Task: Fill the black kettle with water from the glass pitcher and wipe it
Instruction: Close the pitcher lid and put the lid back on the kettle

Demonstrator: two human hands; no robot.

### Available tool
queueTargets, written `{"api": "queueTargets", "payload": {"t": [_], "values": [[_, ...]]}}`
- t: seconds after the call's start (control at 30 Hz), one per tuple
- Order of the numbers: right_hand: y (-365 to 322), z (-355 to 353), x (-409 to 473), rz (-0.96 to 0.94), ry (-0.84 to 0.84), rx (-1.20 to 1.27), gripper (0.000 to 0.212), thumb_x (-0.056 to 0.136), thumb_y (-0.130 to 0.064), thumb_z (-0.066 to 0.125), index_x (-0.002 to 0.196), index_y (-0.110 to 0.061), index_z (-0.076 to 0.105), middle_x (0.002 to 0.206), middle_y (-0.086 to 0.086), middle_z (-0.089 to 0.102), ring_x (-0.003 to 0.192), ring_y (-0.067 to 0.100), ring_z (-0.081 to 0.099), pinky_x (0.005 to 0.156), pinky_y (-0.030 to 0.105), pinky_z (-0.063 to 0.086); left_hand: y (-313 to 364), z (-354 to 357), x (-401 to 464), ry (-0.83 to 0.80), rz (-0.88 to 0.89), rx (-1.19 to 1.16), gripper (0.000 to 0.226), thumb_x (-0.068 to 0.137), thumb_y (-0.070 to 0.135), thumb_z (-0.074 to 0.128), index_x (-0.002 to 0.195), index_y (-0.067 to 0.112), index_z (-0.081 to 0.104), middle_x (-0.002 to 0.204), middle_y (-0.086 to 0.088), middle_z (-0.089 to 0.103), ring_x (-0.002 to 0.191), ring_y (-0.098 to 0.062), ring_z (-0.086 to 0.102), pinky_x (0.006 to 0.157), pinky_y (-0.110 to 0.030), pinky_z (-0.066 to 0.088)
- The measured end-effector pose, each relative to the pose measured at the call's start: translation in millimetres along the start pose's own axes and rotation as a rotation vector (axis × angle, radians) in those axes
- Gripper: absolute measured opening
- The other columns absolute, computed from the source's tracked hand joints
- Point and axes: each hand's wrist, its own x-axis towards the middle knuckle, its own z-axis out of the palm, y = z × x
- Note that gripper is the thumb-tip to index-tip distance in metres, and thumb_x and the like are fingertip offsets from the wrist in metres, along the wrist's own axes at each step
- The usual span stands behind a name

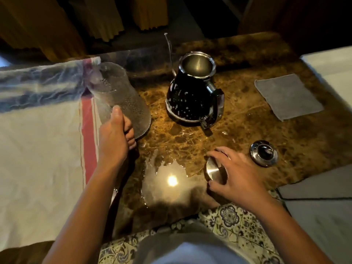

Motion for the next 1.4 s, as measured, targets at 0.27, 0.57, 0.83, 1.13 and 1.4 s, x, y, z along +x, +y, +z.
{"api": "queueTargets", "payload": {"t": [0.27,0.57,0.83,1.13,1.4], "values": [[-92,-61,47,-0.262,0.287,0.369,0.069,0.082,-0.049,0.079,0.144,-0.045,0.049,0.138,-0.025,0.046,0.122,-0.007,0.047,0.092,0.015,0.04,4,-12,-3,-0.162,0.042,-0.054,0.053,0.109,0.051,0.033,0.066,0.021,0.043,0.056,0.0,0.033,0.047,-0.013,0.028,0.045,-0.026,0.025],[-197,-109,133,-0.568,0.371,0.331,0.068,0.087,-0.04,0.08,0.147,-0.027,0.049,0.136,-0.012,0.048,0.122,0.0,0.05,0.099,0.014,0.043,-1,-19,-6,-0.194,0.045,-0.133,0.048,0.106,0.052,0.038,0.07,0.021,0.045,0.054,0.008,0.036,0.047,-0.01,0.031,0.047,-0.026,0.028],[-219,-115,160,-0.619,0.23,0.231,0.053,0.087,-0.042,0.078,0.136,-0.032,0.062,0.133,-0.012,0.06,0.118,0.002,0.058,0.096,0.021,0.05,-5,-25,-9,-0.182,0.156,-0.147,0.053,0.107,0.043,0.038,0.065,0.014,0.048,0.049,0.007,0.037,0.043,-0.009,0.034,0.046,-0.023,0.028],[-240,-95,159,-0.643,0.172,0.036,0.054,0.092,-0.041,0.072,0.141,-0.023,0.061,0.151,0.0,0.053,0.136,0.016,0.047,0.109,0.033,0.04,-12,-26,-8,-0.206,0.102,-0.159,0.057,0.109,0.044,0.038,0.054,0.035,0.05,0.052,0.009,0.04,0.048,-0.009,0.035,0.052,-0.024,0.031],[-221,-71,166,-0.558,0.176,0.177,0.047,0.101,-0.049,0.057,0.147,-0.038,0.052,0.169,-0.005,0.03,0.157,0.016,0.019,0.12,0.039,0.026,-11,-28,-9,-0.207,0.12,-0.184,0.051,0.1,0.055,0.041,0.054,0.031,0.047,0.052,0.007,0.037,0.046,-0.011,0.033,0.047,-0.026,0.028]]}}
